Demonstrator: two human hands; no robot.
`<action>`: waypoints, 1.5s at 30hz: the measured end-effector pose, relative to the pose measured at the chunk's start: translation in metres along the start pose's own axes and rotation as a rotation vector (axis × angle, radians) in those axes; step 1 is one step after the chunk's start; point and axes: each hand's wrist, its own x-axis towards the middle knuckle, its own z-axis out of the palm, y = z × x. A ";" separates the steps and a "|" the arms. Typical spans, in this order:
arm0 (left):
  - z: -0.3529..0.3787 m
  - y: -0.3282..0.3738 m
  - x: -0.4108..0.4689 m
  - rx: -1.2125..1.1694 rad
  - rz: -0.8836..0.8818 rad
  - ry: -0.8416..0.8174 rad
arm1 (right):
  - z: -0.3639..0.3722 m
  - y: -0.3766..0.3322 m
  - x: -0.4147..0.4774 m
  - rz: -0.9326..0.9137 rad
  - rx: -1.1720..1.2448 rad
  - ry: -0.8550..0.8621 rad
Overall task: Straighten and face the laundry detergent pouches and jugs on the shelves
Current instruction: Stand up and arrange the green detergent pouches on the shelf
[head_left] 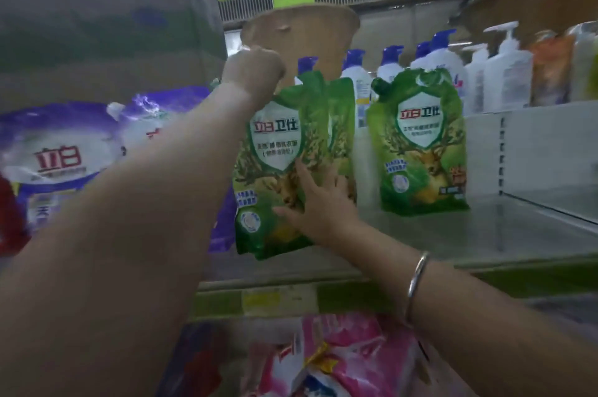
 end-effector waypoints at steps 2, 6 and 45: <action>0.007 -0.008 0.004 0.033 0.046 0.016 | 0.013 -0.002 0.003 0.050 0.059 0.003; 0.016 -0.006 0.006 -0.101 0.049 0.031 | 0.020 -0.003 0.008 0.126 0.210 0.064; 0.068 0.043 -0.127 -0.622 -0.620 -0.436 | -0.009 0.047 0.022 0.223 0.140 0.112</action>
